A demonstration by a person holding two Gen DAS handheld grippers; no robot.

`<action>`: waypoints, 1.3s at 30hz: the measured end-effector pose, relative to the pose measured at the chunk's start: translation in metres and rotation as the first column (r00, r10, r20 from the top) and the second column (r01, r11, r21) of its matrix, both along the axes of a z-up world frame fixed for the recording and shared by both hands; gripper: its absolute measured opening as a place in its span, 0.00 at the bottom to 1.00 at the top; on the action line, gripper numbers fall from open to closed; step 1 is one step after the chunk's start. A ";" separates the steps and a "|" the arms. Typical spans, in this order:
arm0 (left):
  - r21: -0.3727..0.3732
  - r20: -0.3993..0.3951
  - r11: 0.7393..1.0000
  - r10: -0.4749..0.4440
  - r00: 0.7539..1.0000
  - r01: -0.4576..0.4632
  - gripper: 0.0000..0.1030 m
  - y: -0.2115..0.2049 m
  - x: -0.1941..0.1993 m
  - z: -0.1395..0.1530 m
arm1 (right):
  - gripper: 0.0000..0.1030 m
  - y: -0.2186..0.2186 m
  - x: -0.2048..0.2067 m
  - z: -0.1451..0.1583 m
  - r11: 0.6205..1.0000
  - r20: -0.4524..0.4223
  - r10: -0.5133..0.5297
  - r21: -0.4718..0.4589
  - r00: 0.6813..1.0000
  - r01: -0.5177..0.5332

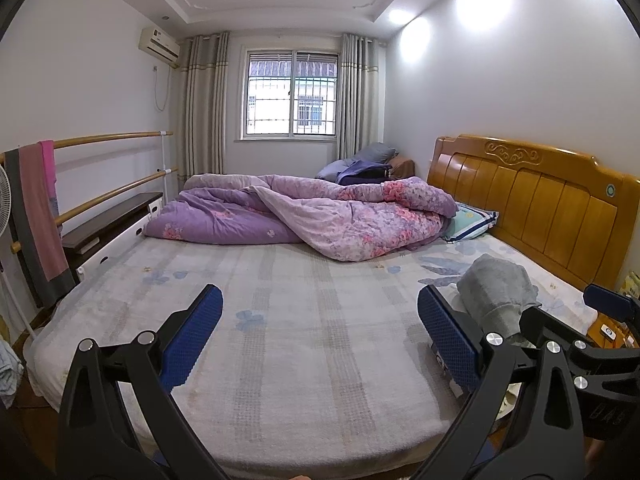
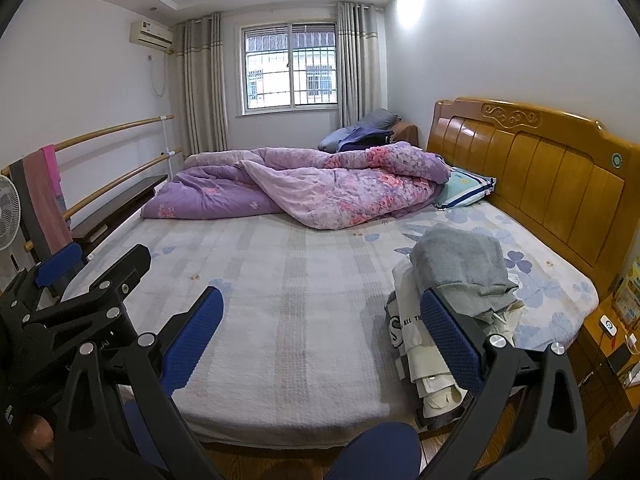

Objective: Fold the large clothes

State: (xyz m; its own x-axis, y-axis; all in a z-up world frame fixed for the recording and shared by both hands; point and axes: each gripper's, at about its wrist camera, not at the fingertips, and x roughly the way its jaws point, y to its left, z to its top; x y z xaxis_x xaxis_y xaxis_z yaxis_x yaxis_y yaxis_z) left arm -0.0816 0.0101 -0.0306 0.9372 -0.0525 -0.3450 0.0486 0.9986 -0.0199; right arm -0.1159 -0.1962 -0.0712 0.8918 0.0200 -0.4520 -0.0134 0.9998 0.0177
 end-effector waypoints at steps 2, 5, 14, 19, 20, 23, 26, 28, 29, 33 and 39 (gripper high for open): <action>-0.001 -0.002 1.000 -0.006 1.000 0.006 0.95 0.001 0.003 -0.001 | 0.92 -0.001 0.000 -0.001 1.000 -0.001 -0.002 0.002 1.000 0.002; 0.000 -0.004 1.000 -0.010 1.000 0.010 0.95 0.000 0.006 -0.002 | 0.92 -0.002 -0.001 0.000 1.000 -0.003 -0.006 0.002 1.000 0.006; -0.001 -0.009 1.000 -0.014 1.000 0.014 0.95 0.000 0.010 -0.004 | 0.92 -0.004 0.001 -0.001 1.000 -0.008 -0.008 0.008 1.000 0.008; 0.000 -0.008 1.000 -0.015 1.000 0.015 0.95 0.000 0.011 -0.004 | 0.92 -0.005 0.002 -0.002 1.000 -0.009 -0.007 0.009 1.000 0.007; -0.001 -0.009 1.000 -0.017 1.000 0.017 0.95 0.000 0.010 -0.004 | 0.92 -0.005 0.002 -0.002 1.000 -0.008 -0.006 0.010 1.000 0.006; 0.000 -0.007 1.000 -0.015 1.000 0.015 0.95 0.001 0.010 -0.004 | 0.92 -0.004 0.001 -0.002 1.000 -0.007 -0.008 0.008 1.000 0.008; -0.001 -0.008 1.000 -0.016 1.000 0.016 0.95 0.001 0.011 -0.005 | 0.92 -0.005 0.001 -0.002 1.000 -0.008 -0.007 0.009 1.000 0.007; 0.002 -0.007 1.000 -0.015 1.000 0.015 0.95 0.001 0.012 -0.005 | 0.92 -0.005 0.002 -0.002 1.000 -0.009 -0.006 0.011 1.000 0.006; 0.000 -0.009 1.000 -0.016 1.000 0.016 0.95 0.002 0.012 -0.004 | 0.92 -0.005 0.002 -0.002 1.000 -0.009 -0.007 0.010 1.000 0.007; -0.002 -0.010 1.000 -0.017 1.000 0.017 0.95 0.003 0.011 -0.005 | 0.92 -0.005 0.002 -0.002 1.000 -0.008 -0.007 0.009 1.000 0.007; -0.005 -0.009 1.000 -0.017 1.000 0.017 0.95 0.004 0.012 -0.006 | 0.92 -0.005 0.002 -0.002 1.000 -0.008 -0.007 0.011 1.000 0.007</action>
State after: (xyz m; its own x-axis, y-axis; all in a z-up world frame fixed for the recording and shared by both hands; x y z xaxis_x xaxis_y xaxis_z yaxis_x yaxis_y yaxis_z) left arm -0.0694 0.0137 -0.0369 0.9330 -0.0701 -0.3531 0.0654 0.9975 -0.0251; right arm -0.1141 -0.2010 -0.0728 0.8883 0.0189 -0.4589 -0.0065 0.9996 0.0287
